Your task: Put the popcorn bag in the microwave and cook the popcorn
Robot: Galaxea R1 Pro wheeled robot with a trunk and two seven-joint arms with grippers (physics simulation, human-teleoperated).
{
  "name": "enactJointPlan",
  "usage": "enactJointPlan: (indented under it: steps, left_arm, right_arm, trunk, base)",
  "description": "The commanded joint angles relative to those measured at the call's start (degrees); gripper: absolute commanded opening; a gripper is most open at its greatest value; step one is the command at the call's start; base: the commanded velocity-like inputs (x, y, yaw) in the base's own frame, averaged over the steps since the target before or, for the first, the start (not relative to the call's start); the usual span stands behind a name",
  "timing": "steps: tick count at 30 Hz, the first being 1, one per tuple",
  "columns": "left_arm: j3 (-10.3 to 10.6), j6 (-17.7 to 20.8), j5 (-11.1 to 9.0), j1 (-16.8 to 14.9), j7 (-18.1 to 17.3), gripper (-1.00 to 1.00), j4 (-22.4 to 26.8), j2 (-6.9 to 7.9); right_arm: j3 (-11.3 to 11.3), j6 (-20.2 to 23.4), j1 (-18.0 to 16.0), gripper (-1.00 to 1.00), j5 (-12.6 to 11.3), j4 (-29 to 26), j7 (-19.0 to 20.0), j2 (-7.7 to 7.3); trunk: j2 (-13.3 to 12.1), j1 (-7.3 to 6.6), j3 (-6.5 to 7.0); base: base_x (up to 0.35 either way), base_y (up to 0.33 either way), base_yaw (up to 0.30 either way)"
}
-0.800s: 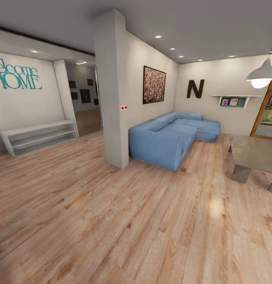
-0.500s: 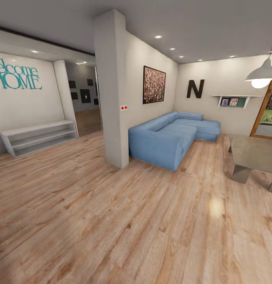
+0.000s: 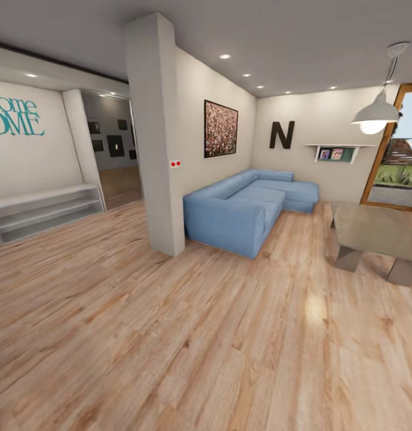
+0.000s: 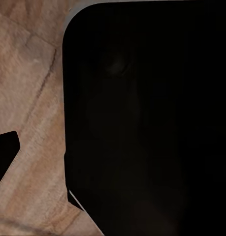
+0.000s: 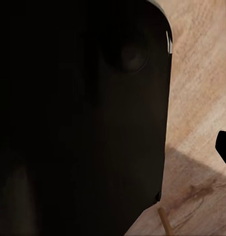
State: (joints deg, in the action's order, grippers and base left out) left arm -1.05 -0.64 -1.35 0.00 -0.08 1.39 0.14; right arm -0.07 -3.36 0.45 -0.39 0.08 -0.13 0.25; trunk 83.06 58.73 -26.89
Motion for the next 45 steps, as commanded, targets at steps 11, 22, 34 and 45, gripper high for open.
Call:
enactJointPlan:
  steps: [11,22,34,45]
  left_arm:
    - [-0.09,-0.01,-0.14,0.0,-0.01,1.0,0.02,-0.05]
    - [-0.12,-0.07,-0.14,0.0,-0.01,1.0,0.02,-0.05]
    - [-0.12,-0.07,-0.14,0.0,-0.01,1.0,0.02,-0.07]
    - [-0.18,-0.07,-0.14,0.0,-0.01,1.0,0.02,-0.05]
  right_arm:
    - [-0.02,-1.15,-0.01,1.0,-0.15,0.01,-0.14,0.01]
    - [-0.02,-1.21,-0.01,1.0,-0.2,0.01,-0.22,-0.09]
    - [-0.1,-1.21,-0.01,1.0,-0.23,0.01,-0.22,-0.16]
    - [-0.1,-1.14,-0.01,1.0,-0.23,0.01,-0.22,-0.16]
  trunk:
    - [0.02,0.0,-0.04]
    - [0.02,0.0,-0.04]
    - [0.02,0.0,-0.04]
    - [0.02,0.0,-0.04]
  base:
    - [0.0,0.0,-0.274]
    - [0.0,0.0,-0.289]
    - [0.0,0.0,-0.289]
    - [0.0,0.0,-0.289]
